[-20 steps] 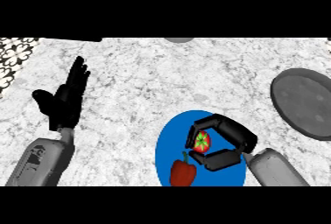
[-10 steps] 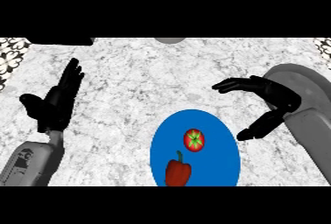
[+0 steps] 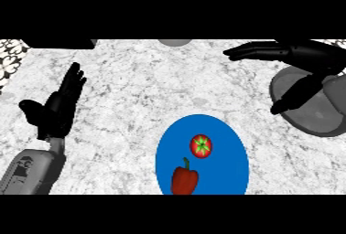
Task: Pick the tomato from the plate and place it in the pan
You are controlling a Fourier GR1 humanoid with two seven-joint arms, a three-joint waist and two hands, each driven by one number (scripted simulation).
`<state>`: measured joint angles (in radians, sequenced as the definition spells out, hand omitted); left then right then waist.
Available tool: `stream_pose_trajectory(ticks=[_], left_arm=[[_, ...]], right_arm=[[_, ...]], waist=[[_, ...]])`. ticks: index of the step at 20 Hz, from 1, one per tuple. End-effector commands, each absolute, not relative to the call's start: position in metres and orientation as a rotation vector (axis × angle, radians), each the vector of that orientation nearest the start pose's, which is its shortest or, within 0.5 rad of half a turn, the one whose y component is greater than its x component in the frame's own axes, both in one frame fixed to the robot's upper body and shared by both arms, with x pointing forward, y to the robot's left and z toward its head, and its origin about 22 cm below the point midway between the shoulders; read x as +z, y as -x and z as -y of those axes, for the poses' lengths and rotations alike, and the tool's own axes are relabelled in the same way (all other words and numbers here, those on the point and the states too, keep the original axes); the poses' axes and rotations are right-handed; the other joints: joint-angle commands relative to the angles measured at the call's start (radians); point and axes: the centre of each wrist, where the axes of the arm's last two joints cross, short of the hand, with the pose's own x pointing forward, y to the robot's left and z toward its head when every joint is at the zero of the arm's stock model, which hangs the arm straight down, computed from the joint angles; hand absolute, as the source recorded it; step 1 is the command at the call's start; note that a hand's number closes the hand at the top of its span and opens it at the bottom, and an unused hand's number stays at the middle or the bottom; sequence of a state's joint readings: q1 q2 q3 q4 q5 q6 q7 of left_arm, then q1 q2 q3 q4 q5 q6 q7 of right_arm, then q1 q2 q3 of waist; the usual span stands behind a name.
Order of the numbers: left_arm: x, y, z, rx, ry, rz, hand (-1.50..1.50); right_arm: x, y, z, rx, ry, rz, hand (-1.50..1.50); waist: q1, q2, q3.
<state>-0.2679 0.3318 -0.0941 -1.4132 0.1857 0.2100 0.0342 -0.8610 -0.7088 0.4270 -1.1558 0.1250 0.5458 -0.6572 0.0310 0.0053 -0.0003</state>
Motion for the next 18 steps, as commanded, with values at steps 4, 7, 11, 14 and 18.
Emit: stream_pose_trajectory(ticks=[4, 7, 11, 14, 18], left_arm=[[0.053, -0.303, -0.289, -0.053, -0.194, 1.623, 0.00], [0.036, -0.287, -0.276, -0.049, -0.206, 1.612, 0.00], [0.050, -0.294, -0.264, -0.042, -0.193, 1.614, 0.00], [0.049, -0.293, -0.262, -0.054, -0.210, 1.613, 0.00], [0.056, -0.309, -0.273, -0.057, -0.202, 1.617, 0.00]], right_arm=[[0.244, -0.398, 0.209, 1.789, -0.316, 1.907, -1.50], [0.230, -0.383, 0.178, 1.787, -0.319, 1.920, -1.50], [0.212, -0.376, 0.181, 1.833, -0.437, 1.838, -1.50], [0.207, -0.369, 0.162, 1.885, -0.524, 1.773, -1.50], [0.196, -0.348, 0.157, 1.923, -0.512, 1.751, -1.50]], waist=[[-0.015, -0.004, 0.000], [-0.022, -0.007, 0.000], [-0.025, -0.006, 0.000], [-0.024, -0.006, 0.000], [-0.033, -0.006, 0.000]])
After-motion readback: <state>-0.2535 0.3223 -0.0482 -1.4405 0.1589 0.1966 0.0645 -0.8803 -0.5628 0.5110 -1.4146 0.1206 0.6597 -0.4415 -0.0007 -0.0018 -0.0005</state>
